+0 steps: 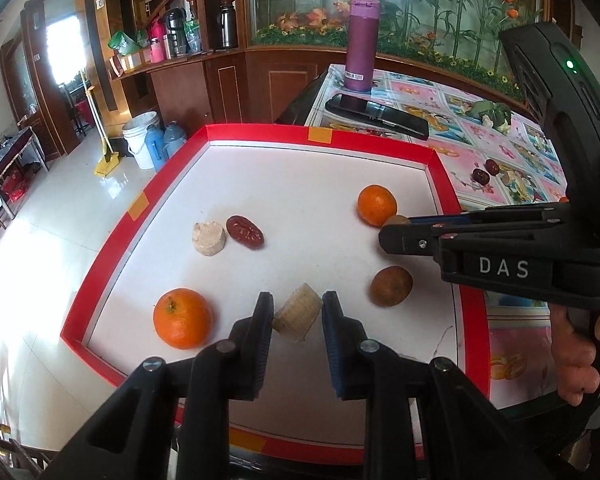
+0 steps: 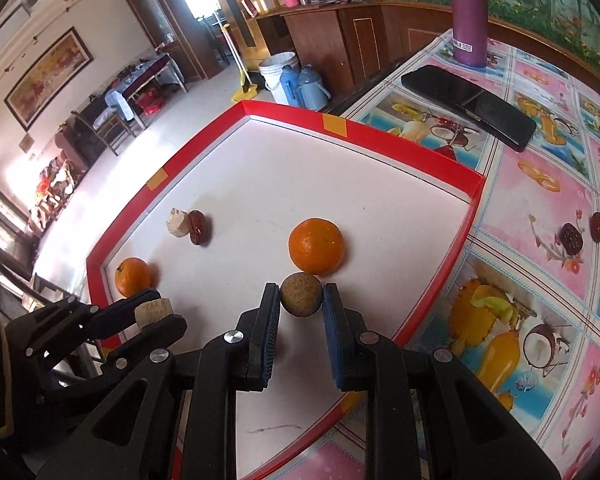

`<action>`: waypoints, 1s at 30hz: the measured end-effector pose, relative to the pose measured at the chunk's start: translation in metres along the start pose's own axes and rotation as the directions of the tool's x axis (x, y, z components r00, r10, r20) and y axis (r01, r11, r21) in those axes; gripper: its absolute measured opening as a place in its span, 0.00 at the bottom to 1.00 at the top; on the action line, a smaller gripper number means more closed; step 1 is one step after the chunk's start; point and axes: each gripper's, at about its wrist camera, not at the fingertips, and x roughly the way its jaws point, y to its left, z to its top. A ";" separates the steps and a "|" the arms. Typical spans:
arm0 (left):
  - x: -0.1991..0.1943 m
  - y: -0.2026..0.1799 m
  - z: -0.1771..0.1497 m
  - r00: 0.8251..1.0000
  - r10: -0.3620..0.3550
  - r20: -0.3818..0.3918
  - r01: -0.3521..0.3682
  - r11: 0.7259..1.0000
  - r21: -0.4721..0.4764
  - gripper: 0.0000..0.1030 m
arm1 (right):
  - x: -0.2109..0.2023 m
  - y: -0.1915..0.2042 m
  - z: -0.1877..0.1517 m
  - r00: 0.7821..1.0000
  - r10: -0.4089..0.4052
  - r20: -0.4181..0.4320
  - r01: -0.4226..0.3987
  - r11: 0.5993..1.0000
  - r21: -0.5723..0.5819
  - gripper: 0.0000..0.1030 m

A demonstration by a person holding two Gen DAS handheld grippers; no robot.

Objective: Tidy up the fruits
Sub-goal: 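Open the left tool to drop the pastry cube while the right tool drops the kiwi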

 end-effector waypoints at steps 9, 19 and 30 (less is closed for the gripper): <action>0.009 0.003 -0.003 0.999 0.002 -0.045 -0.003 1.000 -0.005 0.26 | 0.004 0.002 0.001 0.999 -0.016 -0.029 0.015 1.000 -0.015 0.20; 0.009 0.002 -0.004 0.998 0.020 -0.061 -0.020 1.000 0.000 0.27 | 0.006 0.010 0.001 0.997 -0.055 -0.056 0.051 0.997 -0.065 0.20; 0.009 0.006 -0.002 0.996 0.042 -0.079 -0.044 0.999 -0.021 0.41 | -0.001 0.000 0.003 0.999 0.004 -0.053 -0.006 1.000 -0.023 0.24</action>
